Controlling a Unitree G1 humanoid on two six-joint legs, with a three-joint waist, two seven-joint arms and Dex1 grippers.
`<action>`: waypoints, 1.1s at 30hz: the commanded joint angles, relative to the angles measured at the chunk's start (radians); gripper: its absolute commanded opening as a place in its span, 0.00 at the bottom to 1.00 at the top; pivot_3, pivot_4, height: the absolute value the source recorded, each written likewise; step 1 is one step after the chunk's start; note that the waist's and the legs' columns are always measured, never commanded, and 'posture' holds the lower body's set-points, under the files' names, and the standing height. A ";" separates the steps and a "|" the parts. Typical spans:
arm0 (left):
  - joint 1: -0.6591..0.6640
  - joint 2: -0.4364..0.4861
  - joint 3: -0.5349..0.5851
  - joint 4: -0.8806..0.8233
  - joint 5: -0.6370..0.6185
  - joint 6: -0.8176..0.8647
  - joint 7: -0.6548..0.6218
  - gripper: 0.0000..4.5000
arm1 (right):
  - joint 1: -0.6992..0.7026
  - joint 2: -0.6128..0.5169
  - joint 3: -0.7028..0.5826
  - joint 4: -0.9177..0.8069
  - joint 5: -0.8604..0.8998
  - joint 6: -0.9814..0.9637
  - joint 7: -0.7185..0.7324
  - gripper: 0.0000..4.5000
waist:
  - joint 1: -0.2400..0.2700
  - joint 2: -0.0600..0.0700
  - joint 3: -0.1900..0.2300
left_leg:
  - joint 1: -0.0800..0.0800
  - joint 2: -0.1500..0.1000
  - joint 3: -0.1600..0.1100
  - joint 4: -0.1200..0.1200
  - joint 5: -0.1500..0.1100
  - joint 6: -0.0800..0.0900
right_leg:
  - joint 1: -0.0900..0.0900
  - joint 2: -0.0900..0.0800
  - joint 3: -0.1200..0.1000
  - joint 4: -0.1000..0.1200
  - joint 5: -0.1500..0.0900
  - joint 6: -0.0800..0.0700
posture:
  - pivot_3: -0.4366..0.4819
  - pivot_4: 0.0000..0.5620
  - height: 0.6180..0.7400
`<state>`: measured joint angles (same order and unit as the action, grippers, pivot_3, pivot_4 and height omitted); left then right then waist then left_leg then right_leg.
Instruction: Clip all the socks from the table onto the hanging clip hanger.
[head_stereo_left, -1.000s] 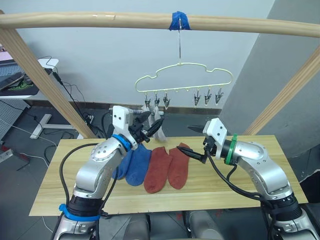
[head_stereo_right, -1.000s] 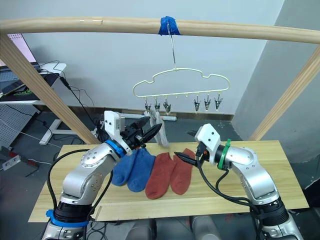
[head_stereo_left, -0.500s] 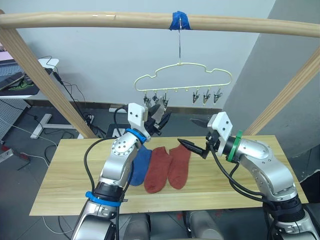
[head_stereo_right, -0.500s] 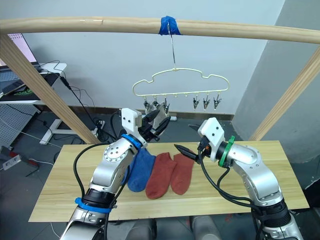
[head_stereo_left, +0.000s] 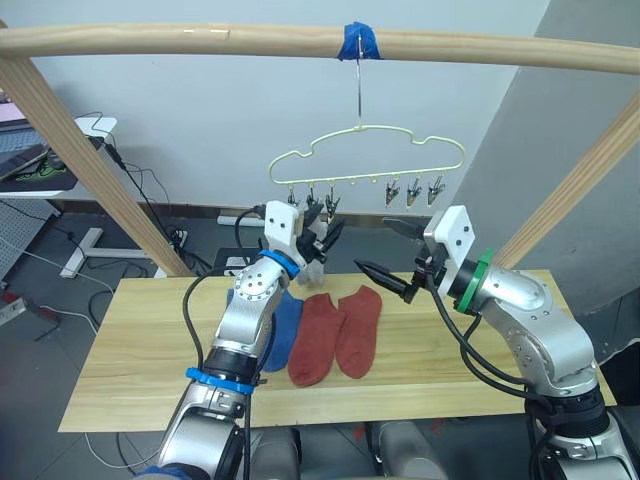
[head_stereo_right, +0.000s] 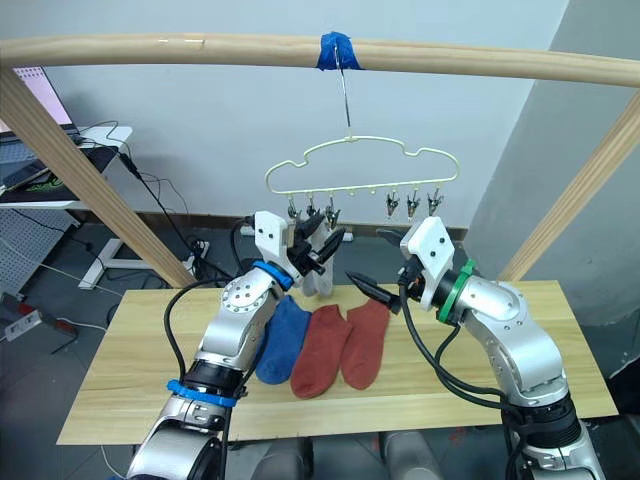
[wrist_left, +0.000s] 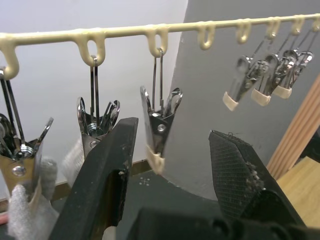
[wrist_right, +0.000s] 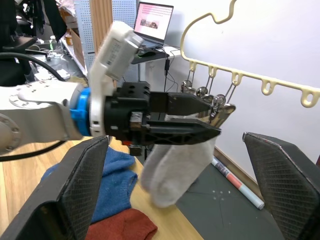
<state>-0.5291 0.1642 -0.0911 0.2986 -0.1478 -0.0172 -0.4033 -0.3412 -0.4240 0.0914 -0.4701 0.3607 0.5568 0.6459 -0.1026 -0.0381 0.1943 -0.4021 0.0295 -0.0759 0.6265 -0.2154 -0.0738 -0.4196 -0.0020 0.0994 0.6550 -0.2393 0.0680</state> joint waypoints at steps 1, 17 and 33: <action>-0.052 -0.016 0.019 0.043 0.012 -0.052 0.005 0.56 | -0.018 -0.006 -0.024 -0.048 0.021 0.000 -0.014 1.00 | -0.003 0.000 0.000 | 0.000 0.000 0.000 0.000 0.000 0.000 | 0.000 0.000 0.000 0.000 0.000 0.000 | 0.31 0.31 1.00; -0.149 -0.049 0.040 0.191 0.025 -0.139 0.016 0.56 | -0.018 -0.011 -0.020 -0.042 0.023 -0.012 -0.028 1.00 | -0.019 0.000 0.000 | 0.000 0.000 0.000 0.000 0.000 0.000 | 0.000 0.000 0.000 0.000 0.000 0.000 | 0.29 0.31 1.00; -0.152 -0.064 0.045 0.196 0.024 -0.151 0.013 0.56 | -0.014 -0.017 -0.015 -0.049 0.024 -0.008 -0.033 1.00 | -0.036 0.000 0.000 | 0.000 0.000 0.000 0.000 0.000 0.000 | 0.000 0.000 0.000 0.000 0.000 0.000 | 0.29 0.30 1.00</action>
<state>-0.6606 0.1089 -0.0524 0.5169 -0.1281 -0.1420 -0.3854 -0.3433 -0.4348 0.0911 -0.4704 0.3752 0.5571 0.6166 -0.1386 -0.0383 0.1946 -0.4021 0.0295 -0.0760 0.6261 -0.2154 -0.0738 -0.4196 -0.0019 0.0996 0.6550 -0.2392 0.0683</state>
